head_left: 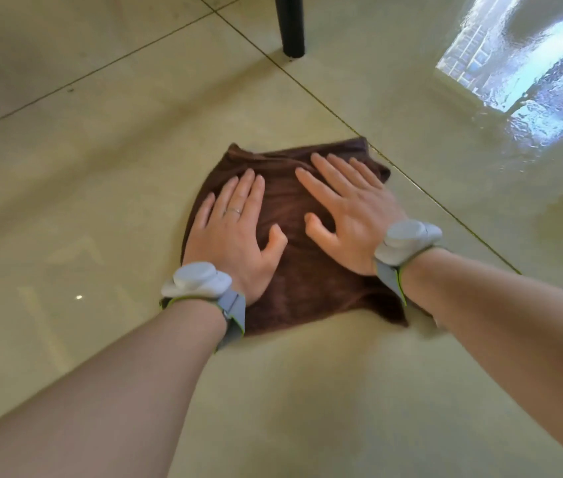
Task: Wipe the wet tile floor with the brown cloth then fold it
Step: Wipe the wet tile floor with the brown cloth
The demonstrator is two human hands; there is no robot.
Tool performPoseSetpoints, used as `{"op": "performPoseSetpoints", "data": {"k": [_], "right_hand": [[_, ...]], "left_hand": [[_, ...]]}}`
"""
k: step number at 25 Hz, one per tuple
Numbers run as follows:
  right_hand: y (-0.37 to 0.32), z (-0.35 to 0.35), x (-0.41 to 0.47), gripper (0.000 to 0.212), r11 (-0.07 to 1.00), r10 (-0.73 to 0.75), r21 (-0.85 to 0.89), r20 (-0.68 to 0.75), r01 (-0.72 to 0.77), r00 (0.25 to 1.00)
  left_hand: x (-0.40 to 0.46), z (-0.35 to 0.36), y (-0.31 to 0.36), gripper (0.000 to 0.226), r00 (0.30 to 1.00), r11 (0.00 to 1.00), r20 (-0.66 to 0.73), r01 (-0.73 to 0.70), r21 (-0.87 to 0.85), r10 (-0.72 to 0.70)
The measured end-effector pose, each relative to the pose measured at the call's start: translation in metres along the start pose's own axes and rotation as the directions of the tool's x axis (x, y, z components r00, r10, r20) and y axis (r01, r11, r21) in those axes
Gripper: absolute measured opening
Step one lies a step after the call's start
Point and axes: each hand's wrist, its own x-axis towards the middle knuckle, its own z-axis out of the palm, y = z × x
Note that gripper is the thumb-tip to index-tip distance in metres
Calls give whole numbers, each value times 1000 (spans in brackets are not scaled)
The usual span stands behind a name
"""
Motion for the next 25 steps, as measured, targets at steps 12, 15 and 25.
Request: {"op": "performPoseSetpoints", "data": {"k": [12,15,25], "right_hand": [[-8,-4,-10,72,999,43,30,40,-44,998],[-25,-11,-66,71,998,39,42,52,-42,998],[-34,-6,-131,70,998,50,45,64,-53,997]], "left_hand": [[1,-4,3,74,999,999,34,-17,31,16],[-57,-7,17,74,999,999,37,-30,26,29],[-101,-5,29,76,989,993,83,-120,-16,121]]}}
